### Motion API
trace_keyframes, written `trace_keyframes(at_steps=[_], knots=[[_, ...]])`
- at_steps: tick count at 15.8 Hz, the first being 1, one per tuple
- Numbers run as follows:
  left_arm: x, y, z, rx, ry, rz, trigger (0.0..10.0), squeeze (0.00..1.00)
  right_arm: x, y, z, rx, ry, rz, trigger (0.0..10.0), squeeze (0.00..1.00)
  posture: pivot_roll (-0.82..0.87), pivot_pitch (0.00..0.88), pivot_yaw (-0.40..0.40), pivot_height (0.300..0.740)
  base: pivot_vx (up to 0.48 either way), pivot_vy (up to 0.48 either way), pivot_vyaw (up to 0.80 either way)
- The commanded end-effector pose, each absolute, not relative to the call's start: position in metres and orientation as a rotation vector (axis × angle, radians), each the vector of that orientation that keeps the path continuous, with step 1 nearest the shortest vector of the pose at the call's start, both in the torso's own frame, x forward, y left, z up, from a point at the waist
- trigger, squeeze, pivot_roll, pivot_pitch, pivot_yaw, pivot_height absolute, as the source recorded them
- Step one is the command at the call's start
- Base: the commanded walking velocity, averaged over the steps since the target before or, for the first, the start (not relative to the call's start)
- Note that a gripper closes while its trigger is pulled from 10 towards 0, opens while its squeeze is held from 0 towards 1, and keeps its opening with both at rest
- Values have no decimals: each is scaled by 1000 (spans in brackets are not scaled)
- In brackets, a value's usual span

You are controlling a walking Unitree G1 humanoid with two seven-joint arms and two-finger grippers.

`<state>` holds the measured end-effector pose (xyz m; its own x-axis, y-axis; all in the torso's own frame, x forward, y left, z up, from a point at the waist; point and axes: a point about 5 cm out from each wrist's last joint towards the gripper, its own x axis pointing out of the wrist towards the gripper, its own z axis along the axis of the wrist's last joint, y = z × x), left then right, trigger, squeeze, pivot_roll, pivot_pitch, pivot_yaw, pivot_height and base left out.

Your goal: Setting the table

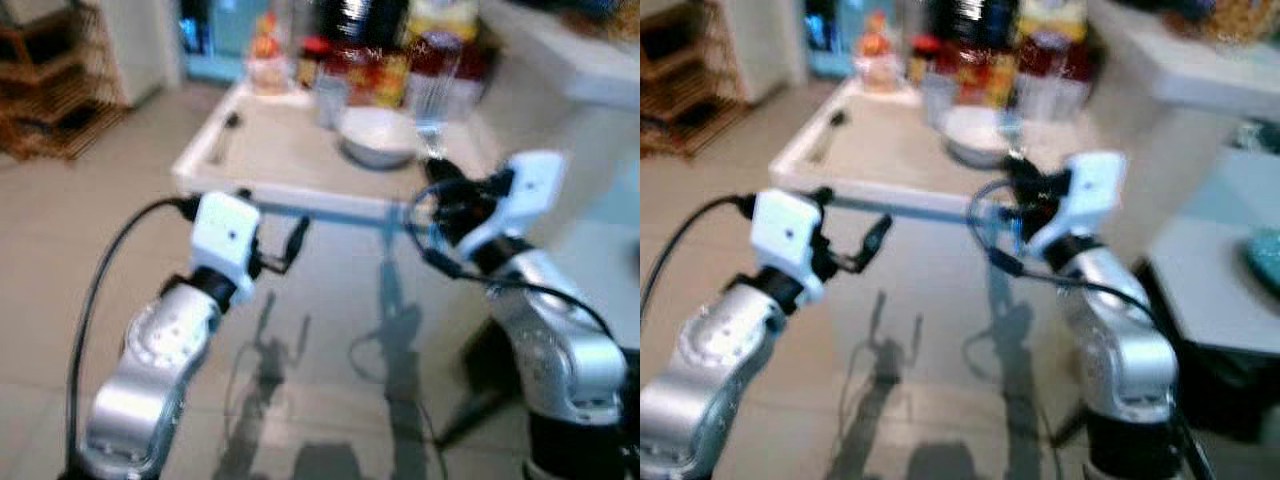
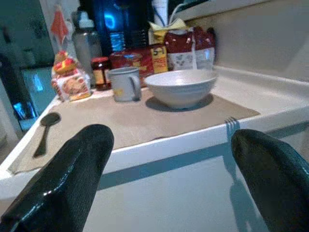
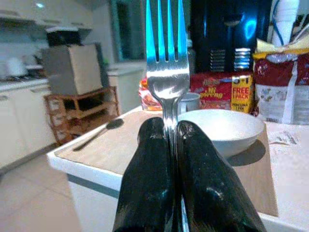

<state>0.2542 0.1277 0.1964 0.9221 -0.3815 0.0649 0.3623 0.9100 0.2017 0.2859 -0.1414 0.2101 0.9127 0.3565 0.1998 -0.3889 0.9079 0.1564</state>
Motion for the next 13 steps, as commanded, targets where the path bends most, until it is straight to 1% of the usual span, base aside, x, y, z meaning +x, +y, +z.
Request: trace_keyframes(at_steps=[1, 5, 7, 13], knots=[[257, 126, 199, 188, -115, -371, 10000, 0, 288, -149, 216, 171, -190, 351, 10000, 0, 37, 0, -64, 740, 0, -480, 0], [262, 126, 200, 201, -124, -347, 10000, 0, 291, -156, 214, 158, -174, 310, 10000, 0, 28, 9, -55, 740, 0, -480, 0], [264, 123, 200, 203, -123, -348, 10000, 0, 294, -161, 202, 91, -87, 270, 10000, 0, 27, 10, -55, 740, 0, -480, 0], [268, 126, 200, 223, -127, -310, 10000, 0, 299, -167, 191, 84, -6, 226, 10000, 0, 32, 11, -63, 740, 0, -480, 0]])
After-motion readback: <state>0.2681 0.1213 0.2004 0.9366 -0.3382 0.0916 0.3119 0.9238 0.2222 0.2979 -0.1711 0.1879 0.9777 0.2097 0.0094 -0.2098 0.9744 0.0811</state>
